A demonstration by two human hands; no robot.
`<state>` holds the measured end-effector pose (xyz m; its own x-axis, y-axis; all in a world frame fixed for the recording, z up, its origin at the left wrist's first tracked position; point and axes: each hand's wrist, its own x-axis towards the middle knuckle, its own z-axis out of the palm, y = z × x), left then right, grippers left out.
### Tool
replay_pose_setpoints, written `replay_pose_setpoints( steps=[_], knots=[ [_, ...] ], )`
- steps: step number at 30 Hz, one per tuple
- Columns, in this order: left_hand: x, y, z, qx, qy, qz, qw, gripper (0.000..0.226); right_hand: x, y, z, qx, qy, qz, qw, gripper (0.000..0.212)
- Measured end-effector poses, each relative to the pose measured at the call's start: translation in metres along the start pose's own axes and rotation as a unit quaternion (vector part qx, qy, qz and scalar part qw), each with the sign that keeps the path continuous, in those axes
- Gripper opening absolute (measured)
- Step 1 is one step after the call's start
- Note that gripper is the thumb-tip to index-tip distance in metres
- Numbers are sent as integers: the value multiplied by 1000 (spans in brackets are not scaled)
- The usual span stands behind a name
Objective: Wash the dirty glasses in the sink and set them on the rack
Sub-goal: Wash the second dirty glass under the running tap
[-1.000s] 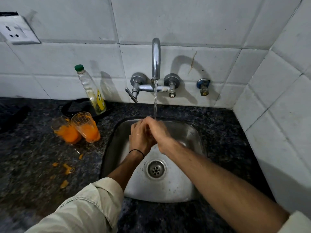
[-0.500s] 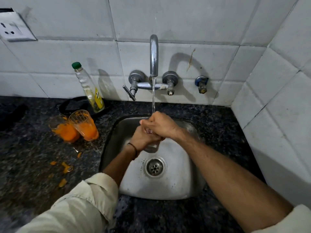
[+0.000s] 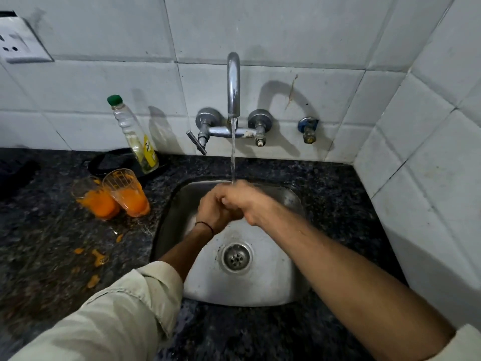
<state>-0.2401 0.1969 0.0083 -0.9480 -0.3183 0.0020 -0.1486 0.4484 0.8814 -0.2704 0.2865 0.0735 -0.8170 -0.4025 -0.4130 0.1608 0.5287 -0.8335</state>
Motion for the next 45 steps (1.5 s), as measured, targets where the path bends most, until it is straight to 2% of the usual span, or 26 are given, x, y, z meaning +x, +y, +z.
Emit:
replay_pose_setpoints(
  steps=[2, 5, 6, 7, 9, 10, 11, 12, 13, 16, 17, 18, 20, 22, 25, 26, 27, 28, 32, 34, 35, 37, 38, 40, 42, 45],
  knots=[
    [1, -7, 2, 2, 64, 68, 996, 25, -5, 5, 11, -39, -31, -36, 998, 19],
    [4, -14, -14, -15, 12, 100, 995, 26, -12, 27, -4, -181, -59, -208, 959, 31],
    [5, -15, -19, -8, -24, 89, 996, 40, -9, 34, -16, -293, -86, -254, 918, 41],
    [5, -16, -22, 8, -61, 75, 995, 54, -5, 38, -27, -431, -101, -288, 849, 49],
    [4, -17, -21, 40, -112, 67, 991, 67, -1, 32, -43, -621, -96, -369, 685, 51],
    [4, -17, -18, 44, -119, 73, 989, 68, 0, 28, -44, -660, -93, -390, 635, 49],
    [5, -15, -15, 37, -112, 78, 990, 68, 2, 27, -42, -667, -89, -392, 627, 48],
    [4, -14, -14, 24, -96, 84, 991, 65, 1, 25, -35, -652, -88, -380, 650, 47],
    [4, -12, -12, 8, -77, 93, 993, 61, 2, 25, -29, -615, -86, -339, 707, 47],
    [2, -13, -6, 9, -26, 109, 994, 42, 4, 18, -2, -343, -50, -95, 933, 29],
    [2, -14, -4, 20, -11, 100, 995, 33, 5, 18, 11, -223, -10, -26, 974, 25],
    [1, -16, -2, 24, -1, 88, 996, 24, 3, 18, 22, -126, 37, 3, 991, 23],
    [0, -21, -4, 32, 7, 58, 998, 24, -3, 34, 37, -40, 106, -76, 991, 21],
    [0, -27, -12, 8, -12, 30, 999, 32, -4, 61, 28, -162, 88, -254, 949, 31],
    [-1, -30, -19, 32, -86, 28, 995, 52, 17, 76, -18, -504, -2, -413, 759, 56],
    [-1, -28, -17, 48, -102, 37, 993, 55, 21, 71, -29, -562, -37, -418, 713, 57],
    [-2, -26, -15, 53, -107, 42, 992, 57, 23, 66, -32, -596, -64, -396, 696, 54],
    [-1, -24, -12, 44, -107, 43, 992, 59, 24, 60, -30, -594, -75, -366, 712, 48],
    [3, -17, -10, 55, -88, 40, 994, 51, 18, 40, -14, -383, -87, -206, 896, 22],
    [2, -13, -12, 126, -79, 16, 989, 48, 13, 37, -12, -149, -116, -112, 976, 23],
    [1, -9, -14, 183, -72, 6, 980, 48, 13, 40, -9, -6, -96, -79, 992, 21],
    [-1, 4, -18, 319, -72, 14, 945, 52, 12, 54, 5, 222, 9, 4, 975, 7],
    [0, 12, -20, 379, -80, 27, 922, 56, 12, 62, 14, 332, 55, 52, 940, 11],
    [5, 27, -19, 478, -107, 51, 870, 62, 16, 74, 32, 521, 103, 139, 836, 25],
    [7, 39, -15, 550, -139, 51, 822, 56, 17, 76, 47, 590, 94, 187, 780, 33],
    [6, 42, -12, 592, -172, 19, 787, 40, 16, 70, 58, 549, 74, 225, 801, 18]
  ],
)
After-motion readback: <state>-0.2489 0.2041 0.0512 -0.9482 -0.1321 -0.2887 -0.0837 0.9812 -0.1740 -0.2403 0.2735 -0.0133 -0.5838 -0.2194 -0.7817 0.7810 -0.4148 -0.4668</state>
